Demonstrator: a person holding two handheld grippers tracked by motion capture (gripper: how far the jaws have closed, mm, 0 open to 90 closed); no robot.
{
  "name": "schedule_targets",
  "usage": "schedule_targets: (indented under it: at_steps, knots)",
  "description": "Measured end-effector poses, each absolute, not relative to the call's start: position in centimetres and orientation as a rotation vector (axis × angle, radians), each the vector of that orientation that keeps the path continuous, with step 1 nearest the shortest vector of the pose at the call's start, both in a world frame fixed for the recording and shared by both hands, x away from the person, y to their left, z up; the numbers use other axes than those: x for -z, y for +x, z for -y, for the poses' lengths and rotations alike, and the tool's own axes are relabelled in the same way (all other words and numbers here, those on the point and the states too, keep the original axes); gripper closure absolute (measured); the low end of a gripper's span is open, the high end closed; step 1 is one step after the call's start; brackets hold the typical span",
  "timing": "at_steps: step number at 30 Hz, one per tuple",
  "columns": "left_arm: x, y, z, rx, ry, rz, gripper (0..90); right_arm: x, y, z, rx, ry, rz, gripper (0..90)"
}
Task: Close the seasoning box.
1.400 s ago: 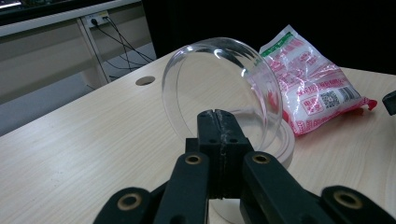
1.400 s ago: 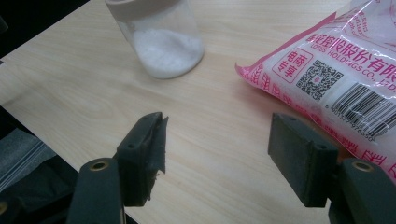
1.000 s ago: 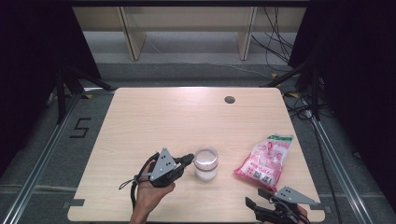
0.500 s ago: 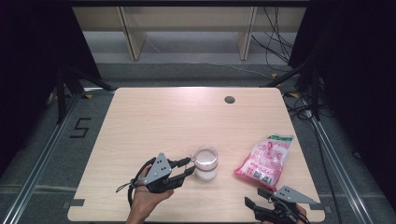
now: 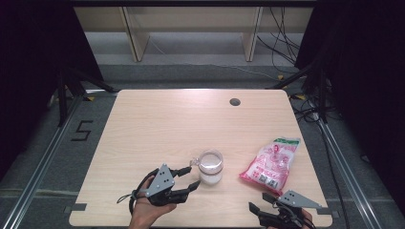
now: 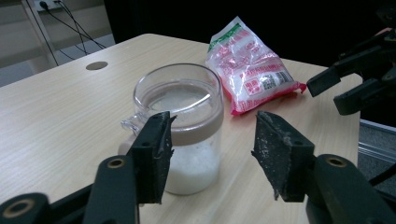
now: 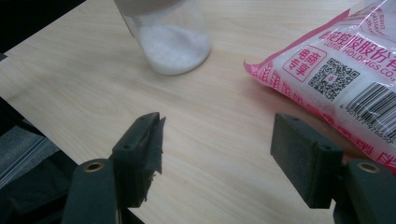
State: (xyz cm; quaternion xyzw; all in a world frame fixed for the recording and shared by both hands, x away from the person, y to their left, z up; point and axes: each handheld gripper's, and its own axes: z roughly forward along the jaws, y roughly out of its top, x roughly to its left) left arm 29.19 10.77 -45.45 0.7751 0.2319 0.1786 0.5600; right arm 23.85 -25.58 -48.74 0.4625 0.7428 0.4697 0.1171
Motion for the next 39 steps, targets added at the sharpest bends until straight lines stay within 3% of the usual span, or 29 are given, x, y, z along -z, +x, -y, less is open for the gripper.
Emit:
schedule_targets:
  at_steps: [12,39]
  knots:
    - [46.2,28.2,-10.4,-0.393,1.847,-0.555,33.2,48.7,23.5,25.4,-1.372,1.389,-2.183,33.9]
    - [49.4,25.7,-11.1,-0.394,1.838,-0.599,28.2,49.1,22.3,25.1,-1.321,1.305,-2.305,32.8]
